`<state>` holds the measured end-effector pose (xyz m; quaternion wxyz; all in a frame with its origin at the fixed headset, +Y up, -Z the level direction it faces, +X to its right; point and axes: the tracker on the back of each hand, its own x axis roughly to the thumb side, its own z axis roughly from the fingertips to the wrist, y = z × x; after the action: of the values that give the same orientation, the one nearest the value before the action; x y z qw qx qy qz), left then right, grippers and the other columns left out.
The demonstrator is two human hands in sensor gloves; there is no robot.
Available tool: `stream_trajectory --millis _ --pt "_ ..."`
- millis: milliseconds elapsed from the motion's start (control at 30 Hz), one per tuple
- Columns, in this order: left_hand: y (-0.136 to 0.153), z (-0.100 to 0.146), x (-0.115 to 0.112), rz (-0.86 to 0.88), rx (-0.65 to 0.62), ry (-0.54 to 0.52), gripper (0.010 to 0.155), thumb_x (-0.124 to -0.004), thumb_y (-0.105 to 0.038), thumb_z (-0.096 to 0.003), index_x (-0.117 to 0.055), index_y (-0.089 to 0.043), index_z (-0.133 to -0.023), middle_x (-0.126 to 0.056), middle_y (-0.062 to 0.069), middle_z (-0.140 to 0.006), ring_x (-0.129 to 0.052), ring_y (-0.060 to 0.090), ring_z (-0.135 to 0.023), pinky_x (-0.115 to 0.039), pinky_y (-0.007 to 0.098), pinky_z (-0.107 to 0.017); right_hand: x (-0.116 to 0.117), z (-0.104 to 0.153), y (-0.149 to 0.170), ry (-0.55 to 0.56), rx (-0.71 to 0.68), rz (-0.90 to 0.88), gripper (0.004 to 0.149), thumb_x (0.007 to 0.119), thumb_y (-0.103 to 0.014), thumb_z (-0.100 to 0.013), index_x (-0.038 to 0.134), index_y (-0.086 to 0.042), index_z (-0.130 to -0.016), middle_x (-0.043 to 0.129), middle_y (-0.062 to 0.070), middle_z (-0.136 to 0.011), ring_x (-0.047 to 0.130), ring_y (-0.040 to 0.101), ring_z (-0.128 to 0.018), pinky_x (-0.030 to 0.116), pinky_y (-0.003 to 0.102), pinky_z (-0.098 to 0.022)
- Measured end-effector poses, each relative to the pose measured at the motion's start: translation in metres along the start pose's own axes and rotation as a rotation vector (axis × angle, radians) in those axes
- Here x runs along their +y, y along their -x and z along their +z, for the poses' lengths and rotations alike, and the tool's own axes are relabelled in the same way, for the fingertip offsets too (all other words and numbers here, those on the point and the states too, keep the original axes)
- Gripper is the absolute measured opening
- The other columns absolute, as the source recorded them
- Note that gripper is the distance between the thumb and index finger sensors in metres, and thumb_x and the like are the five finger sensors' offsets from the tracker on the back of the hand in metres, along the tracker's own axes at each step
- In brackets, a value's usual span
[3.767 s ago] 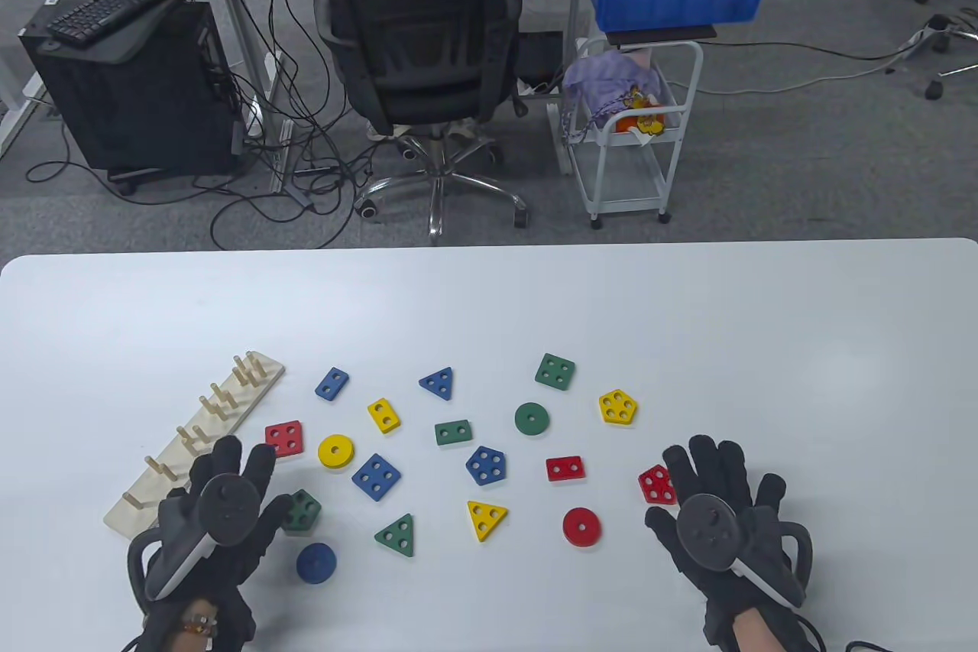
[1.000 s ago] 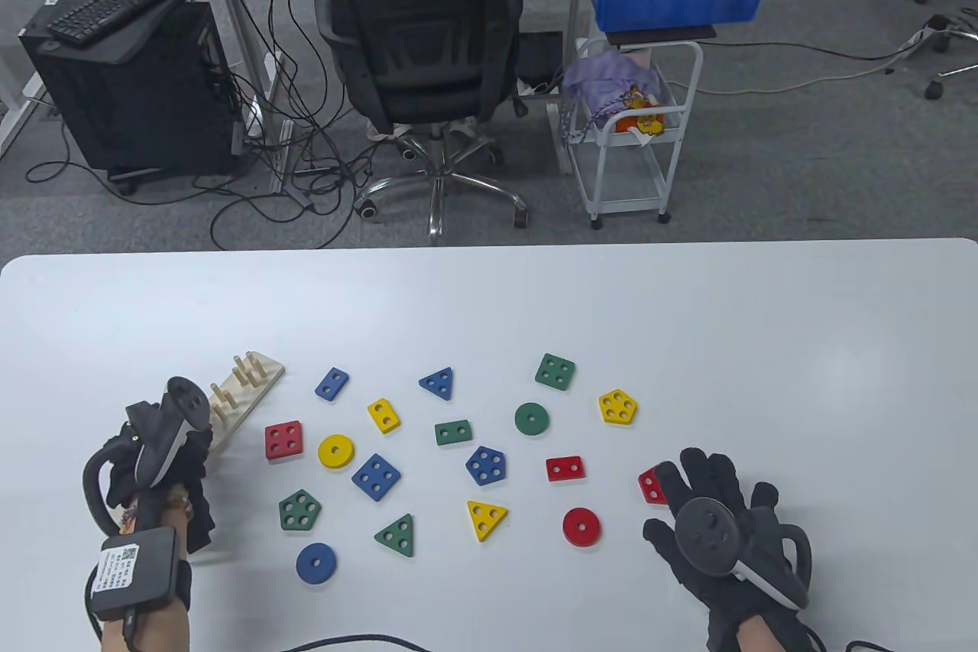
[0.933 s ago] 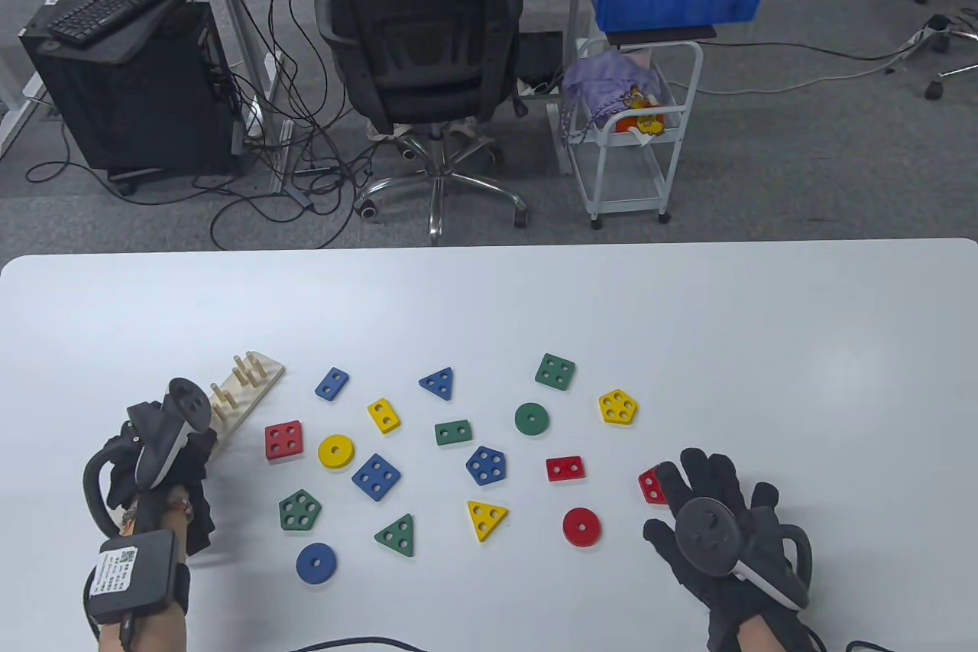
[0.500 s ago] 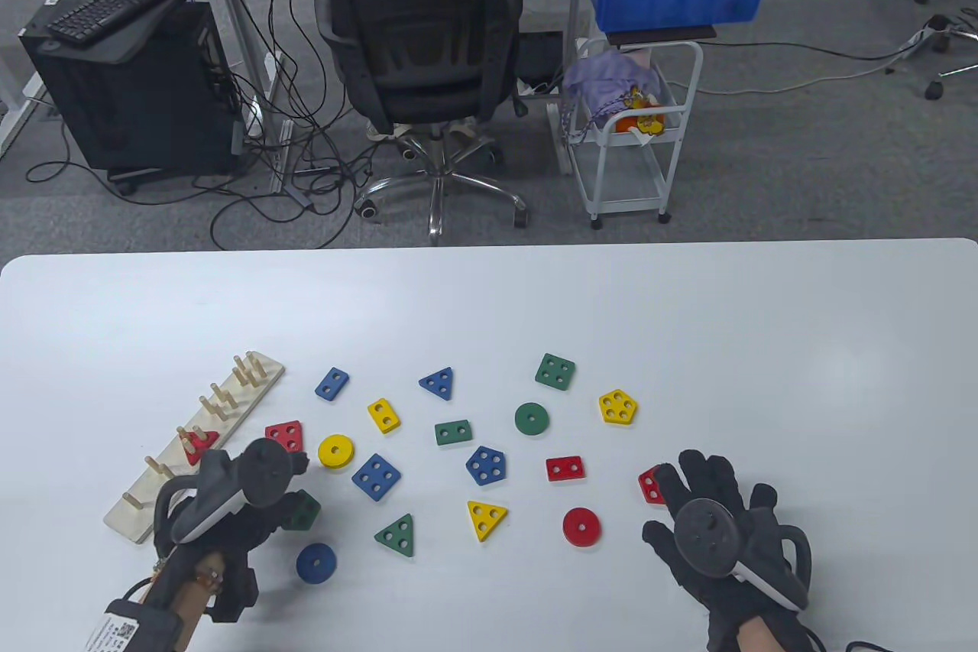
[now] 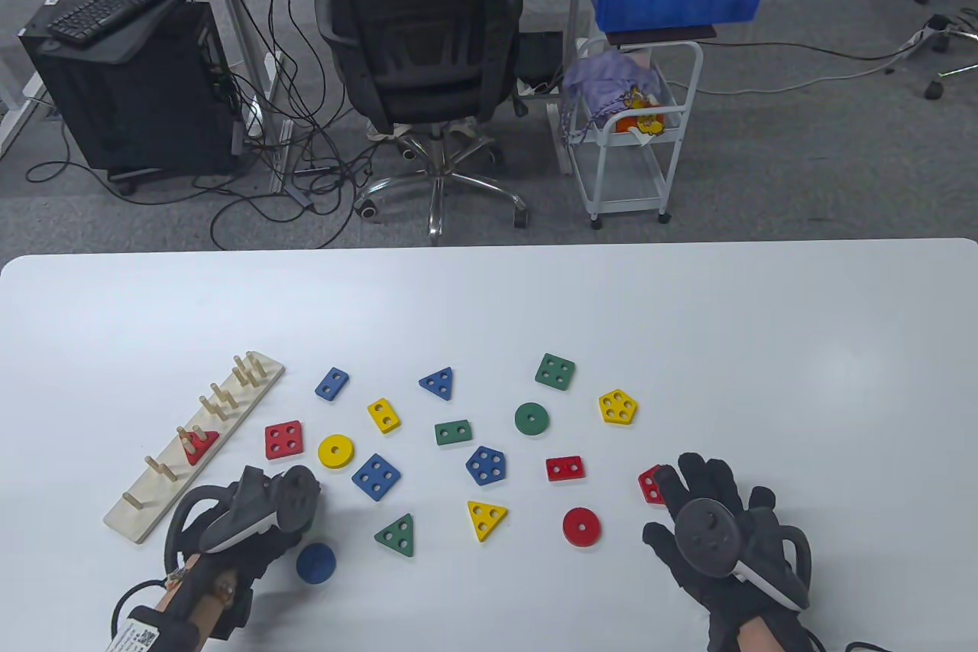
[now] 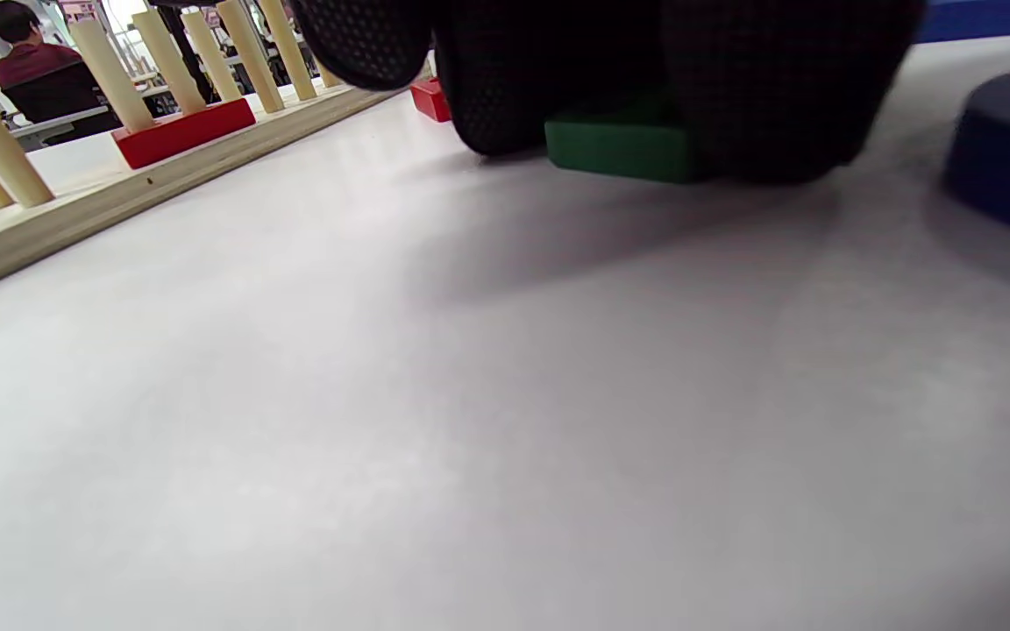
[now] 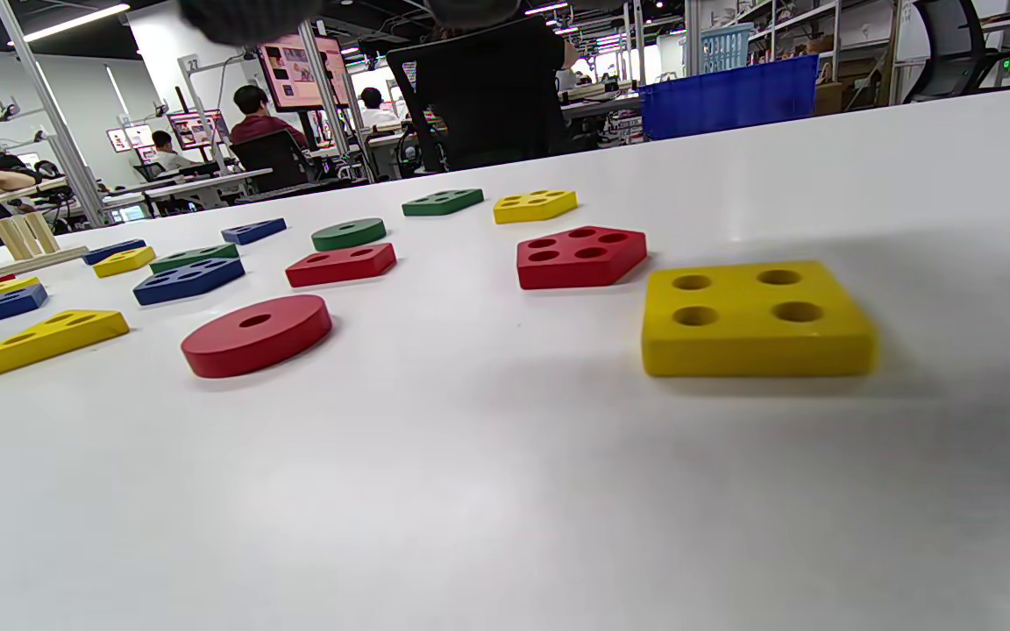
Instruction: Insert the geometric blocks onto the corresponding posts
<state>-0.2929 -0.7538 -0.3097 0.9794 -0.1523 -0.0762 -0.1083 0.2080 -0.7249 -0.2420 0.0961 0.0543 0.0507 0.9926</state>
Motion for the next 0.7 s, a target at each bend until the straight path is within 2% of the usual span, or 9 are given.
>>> stream_trajectory --millis 267,367,500,700 --pt "0.011 0.003 0.001 0.054 -0.006 -0.034 0.068 -0.090 -0.047 -0.0399 -0.063 -0.035 -0.102 -0.073 -0.004 -0.110 -0.082 0.018 -0.097 -0.066 0.047 -0.077 0.000 0.000 0.000 -0.007 -0.002 0.001 0.068 0.057 -0.054 -0.051 0.038 -0.020 -0.107 0.030 0.020 -0.114 0.032 0.050 -0.104 0.028 0.081 -0.062" --pt "0.031 0.005 0.017 0.208 0.028 -0.052 0.068 -0.089 -0.049 -0.0400 -0.064 -0.034 -0.102 -0.073 -0.004 -0.110 -0.082 0.019 -0.096 -0.066 0.048 -0.077 -0.003 0.003 -0.003 0.003 -0.008 0.002 0.068 0.057 -0.054 -0.052 0.037 -0.020 -0.107 0.030 0.021 -0.114 0.032 0.050 -0.104 0.028 0.081 -0.062" --pt "0.068 0.000 0.048 0.423 0.171 -0.083 0.069 -0.089 -0.049 -0.0417 -0.061 -0.034 -0.103 -0.070 -0.002 -0.111 -0.080 0.021 -0.098 -0.064 0.050 -0.077 -0.004 0.004 -0.006 0.013 -0.024 0.008 0.068 0.057 -0.054 -0.052 0.037 -0.020 -0.107 0.030 0.021 -0.114 0.032 0.050 -0.104 0.028 0.081 -0.062" --pt "0.109 -0.021 0.084 0.517 0.396 -0.160 0.069 -0.087 -0.049 -0.0432 -0.059 -0.034 -0.104 -0.067 -0.003 -0.113 -0.077 0.021 -0.099 -0.063 0.050 -0.077 -0.004 0.004 -0.006 0.005 -0.021 0.007 0.068 0.057 -0.054 -0.052 0.037 -0.020 -0.107 0.030 0.021 -0.114 0.032 0.050 -0.104 0.028 0.081 -0.062"
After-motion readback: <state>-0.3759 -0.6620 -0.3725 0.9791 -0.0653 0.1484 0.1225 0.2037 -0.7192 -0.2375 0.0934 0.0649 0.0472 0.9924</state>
